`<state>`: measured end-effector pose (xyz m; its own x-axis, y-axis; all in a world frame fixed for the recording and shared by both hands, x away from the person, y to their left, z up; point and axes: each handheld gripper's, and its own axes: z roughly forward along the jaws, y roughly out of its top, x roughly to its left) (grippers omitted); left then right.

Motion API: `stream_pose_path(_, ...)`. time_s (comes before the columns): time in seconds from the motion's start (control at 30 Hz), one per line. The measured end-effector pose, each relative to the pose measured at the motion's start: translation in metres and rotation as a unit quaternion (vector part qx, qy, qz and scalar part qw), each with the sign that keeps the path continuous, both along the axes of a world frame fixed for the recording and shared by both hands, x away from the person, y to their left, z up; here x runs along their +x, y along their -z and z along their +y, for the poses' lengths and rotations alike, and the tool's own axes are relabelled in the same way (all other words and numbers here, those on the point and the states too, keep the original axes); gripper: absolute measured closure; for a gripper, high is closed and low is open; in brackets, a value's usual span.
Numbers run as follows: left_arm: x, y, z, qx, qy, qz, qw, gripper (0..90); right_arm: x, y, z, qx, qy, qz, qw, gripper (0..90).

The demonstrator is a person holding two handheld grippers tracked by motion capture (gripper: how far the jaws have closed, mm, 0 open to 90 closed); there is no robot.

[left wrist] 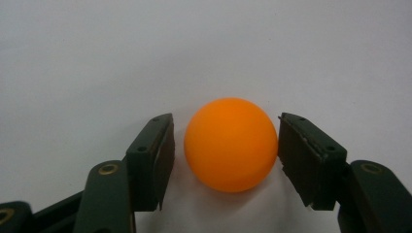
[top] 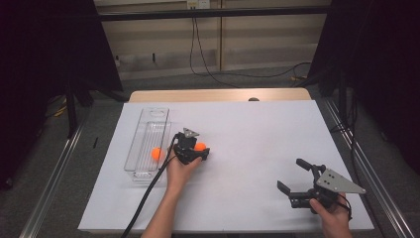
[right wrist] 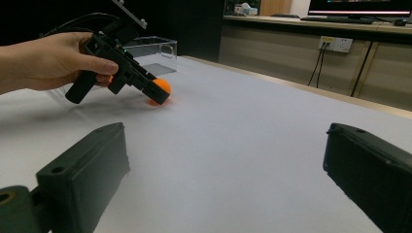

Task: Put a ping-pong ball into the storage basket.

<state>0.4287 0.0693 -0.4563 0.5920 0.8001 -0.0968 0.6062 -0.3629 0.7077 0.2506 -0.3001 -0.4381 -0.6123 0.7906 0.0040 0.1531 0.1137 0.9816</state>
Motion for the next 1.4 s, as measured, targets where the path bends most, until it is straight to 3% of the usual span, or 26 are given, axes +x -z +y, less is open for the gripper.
stream_pose_path(1.0,0.0005,-0.0006,0.0019,0.000,0.001,0.001,1.0000,50.3,0.0000,0.0001,0.0001,0.000,0.001,0.001,1.0000,2.0)
stream_pose_path(1.4,0.0006,-0.0029,0.0038,-0.001,0.000,0.004,1.0000,50.7,0.0000,0.0001,0.0002,0.000,0.000,0.000,1.0000,1.9)
